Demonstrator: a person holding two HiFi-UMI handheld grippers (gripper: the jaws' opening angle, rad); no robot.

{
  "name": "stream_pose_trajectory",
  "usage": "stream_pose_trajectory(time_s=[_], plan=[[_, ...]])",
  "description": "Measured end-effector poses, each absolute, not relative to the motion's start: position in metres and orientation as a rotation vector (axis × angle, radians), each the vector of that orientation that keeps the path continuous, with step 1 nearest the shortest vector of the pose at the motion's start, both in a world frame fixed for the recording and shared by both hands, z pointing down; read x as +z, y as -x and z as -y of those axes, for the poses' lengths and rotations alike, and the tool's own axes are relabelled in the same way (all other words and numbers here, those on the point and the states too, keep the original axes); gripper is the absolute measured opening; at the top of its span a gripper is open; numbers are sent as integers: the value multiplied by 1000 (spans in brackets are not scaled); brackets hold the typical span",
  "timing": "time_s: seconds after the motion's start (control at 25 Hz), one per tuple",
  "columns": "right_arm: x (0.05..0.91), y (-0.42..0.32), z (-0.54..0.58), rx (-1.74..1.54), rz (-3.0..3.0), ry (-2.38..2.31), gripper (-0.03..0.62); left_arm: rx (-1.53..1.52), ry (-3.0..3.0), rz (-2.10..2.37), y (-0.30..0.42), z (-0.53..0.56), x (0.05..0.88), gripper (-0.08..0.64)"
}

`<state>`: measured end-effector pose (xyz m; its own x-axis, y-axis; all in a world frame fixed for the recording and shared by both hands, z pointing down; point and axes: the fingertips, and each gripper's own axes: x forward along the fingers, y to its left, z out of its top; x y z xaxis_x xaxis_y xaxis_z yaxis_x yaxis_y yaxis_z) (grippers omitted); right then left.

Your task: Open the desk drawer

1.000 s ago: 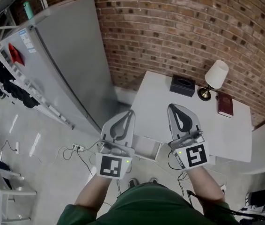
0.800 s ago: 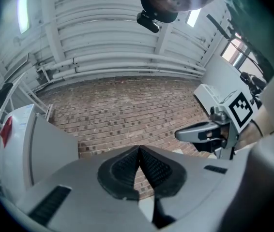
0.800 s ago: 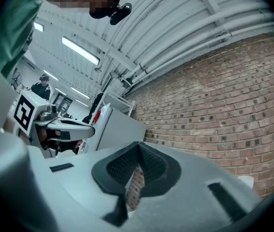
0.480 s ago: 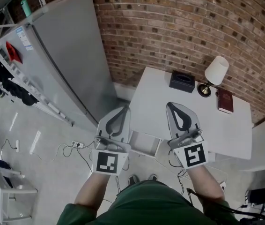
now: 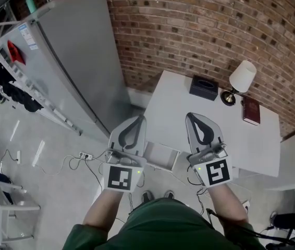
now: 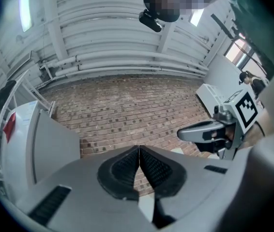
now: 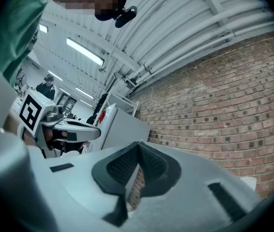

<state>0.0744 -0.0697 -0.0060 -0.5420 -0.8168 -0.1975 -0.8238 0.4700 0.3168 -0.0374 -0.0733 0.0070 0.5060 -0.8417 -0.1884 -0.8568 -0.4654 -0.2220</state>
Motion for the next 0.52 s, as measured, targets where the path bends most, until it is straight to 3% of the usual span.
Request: stream_pose_trajectory(time_s=[0.52], plan=[[-1,-77,71,520,-2661,1491,0,69,2466,-1433,37,73,12,9]])
